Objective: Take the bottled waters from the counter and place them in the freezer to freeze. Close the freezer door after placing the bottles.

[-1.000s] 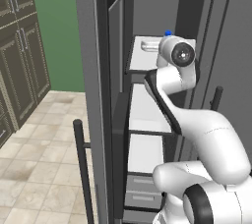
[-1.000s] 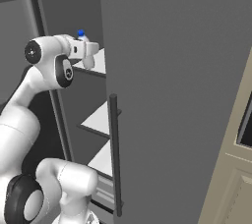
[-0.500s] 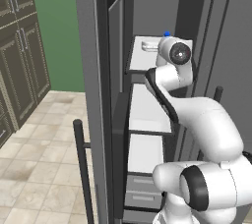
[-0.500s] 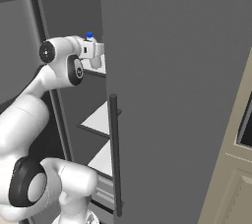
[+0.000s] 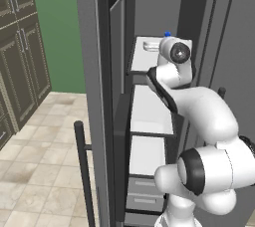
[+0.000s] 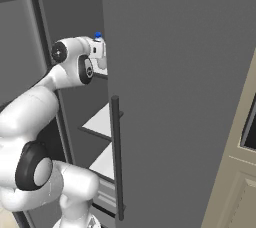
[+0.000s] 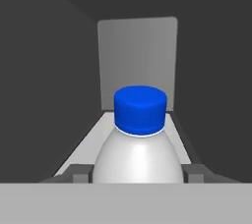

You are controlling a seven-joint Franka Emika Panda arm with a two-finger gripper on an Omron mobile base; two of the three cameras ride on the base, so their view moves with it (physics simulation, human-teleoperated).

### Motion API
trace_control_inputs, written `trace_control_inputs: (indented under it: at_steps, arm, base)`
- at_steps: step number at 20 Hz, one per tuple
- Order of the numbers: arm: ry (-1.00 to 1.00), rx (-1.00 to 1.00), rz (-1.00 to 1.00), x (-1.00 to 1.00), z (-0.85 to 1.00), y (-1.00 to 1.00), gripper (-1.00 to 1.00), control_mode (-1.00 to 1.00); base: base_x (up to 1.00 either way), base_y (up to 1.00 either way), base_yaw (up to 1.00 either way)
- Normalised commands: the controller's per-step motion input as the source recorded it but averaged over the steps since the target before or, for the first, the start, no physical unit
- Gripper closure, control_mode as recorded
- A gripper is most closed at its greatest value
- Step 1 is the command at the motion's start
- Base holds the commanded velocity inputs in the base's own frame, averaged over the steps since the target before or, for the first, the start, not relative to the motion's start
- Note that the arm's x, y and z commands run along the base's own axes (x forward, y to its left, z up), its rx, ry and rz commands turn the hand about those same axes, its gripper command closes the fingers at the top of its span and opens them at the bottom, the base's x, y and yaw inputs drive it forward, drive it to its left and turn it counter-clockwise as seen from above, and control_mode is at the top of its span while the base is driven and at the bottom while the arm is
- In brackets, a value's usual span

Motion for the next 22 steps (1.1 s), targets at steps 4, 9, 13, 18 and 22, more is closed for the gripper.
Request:
trace_control_inputs:
  at_steps: [4, 9, 13, 18, 22]
  arm:
    - [0.01, 0.00, 0.00, 0.40, -0.16, -0.08, 1.00, -1.00]
    - [0.01, 0.00, 0.00, 0.40, -0.17, -0.10, 1.00, -1.00]
    - [0.01, 0.00, 0.00, 0.38, -0.18, -0.10, 1.00, -1.00]
    - [0.00, 0.00, 0.00, 0.38, -0.18, -0.09, 1.00, -1.00]
    - [0.00, 0.00, 0.00, 0.39, -0.15, -0.09, 1.00, -1.00]
  base:
    - [0.00, 0.00, 0.00]
    - [0.00, 0.00, 0.00]
    - [0.00, 0.00, 0.00]
    - [0.00, 0.00, 0.00]
    - [0.00, 0.00, 0.00]
